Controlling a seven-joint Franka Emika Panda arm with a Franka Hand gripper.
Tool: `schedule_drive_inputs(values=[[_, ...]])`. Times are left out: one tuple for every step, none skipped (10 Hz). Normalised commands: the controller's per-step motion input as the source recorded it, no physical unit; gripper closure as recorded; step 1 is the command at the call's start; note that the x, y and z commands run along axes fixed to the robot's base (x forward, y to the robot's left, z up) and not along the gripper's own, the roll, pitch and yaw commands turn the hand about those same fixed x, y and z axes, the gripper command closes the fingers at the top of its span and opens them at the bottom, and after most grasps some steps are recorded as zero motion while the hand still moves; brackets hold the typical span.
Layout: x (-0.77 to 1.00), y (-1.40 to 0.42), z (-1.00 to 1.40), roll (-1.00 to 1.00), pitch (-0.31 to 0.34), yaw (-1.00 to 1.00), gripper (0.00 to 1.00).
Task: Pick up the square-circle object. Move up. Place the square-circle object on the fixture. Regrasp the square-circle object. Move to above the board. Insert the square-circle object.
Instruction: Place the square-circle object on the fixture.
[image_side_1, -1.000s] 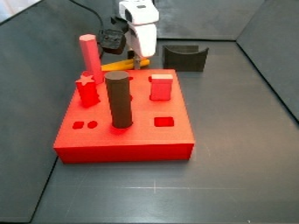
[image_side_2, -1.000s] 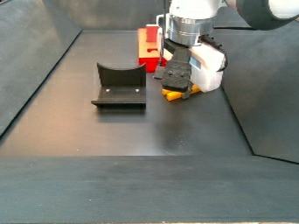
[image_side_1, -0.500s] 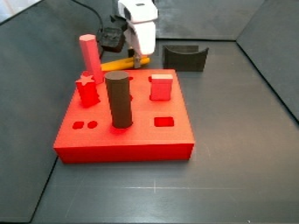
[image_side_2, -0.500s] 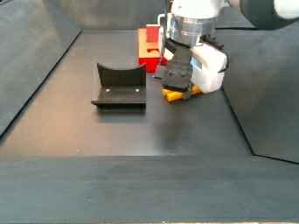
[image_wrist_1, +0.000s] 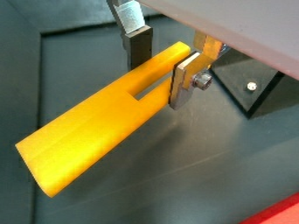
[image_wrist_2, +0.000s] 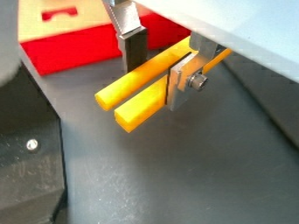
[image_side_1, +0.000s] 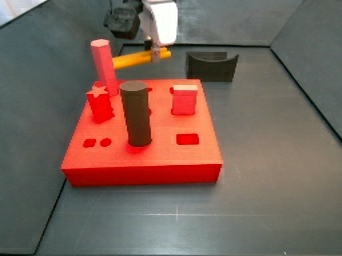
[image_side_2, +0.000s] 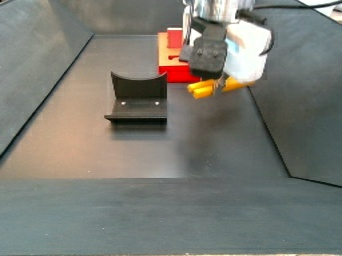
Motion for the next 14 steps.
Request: schedule_drive_inputs(values=[[0.0, 0.0, 1.0, 0.0, 0.0, 0.0, 1.0], [0.0, 0.0, 1.0, 0.0, 0.01, 0.0, 1.0], [-0.01, 0.0, 1.0, -0.01, 0.021, 0.0, 1.0], [-0.02, 0.0, 1.0, -0.01, 0.022, 0.0, 1.0], [-0.02, -0.01, 1.0, -0.02, 0.025, 0.0, 1.0], [-0.03, -0.01, 1.0, -0.03, 0.029, 0.01, 1.0], [-0.03, -0.01, 1.0, -0.04, 0.029, 0.01, 1.0], [-0.03, -0.01, 0.98, -0.05, 0.031, 0.01, 1.0], [-0.02, -0.01, 0.87, -0.05, 0.034, 0.01, 1.0], [-0.02, -0.01, 0.65, -0.06, 0.043, 0.01, 1.0], [0.0, -0.01, 0.43, -0.07, 0.053, 0.01, 1.0], [0.01, -0.01, 0.26, -0.08, 0.065, 0.01, 1.0], [1.0, -0.11, 0.15, -0.02, 0.032, 1.0, 1.0], [1.0, -0.11, 0.11, -0.02, 0.035, 1.0, 1.0]])
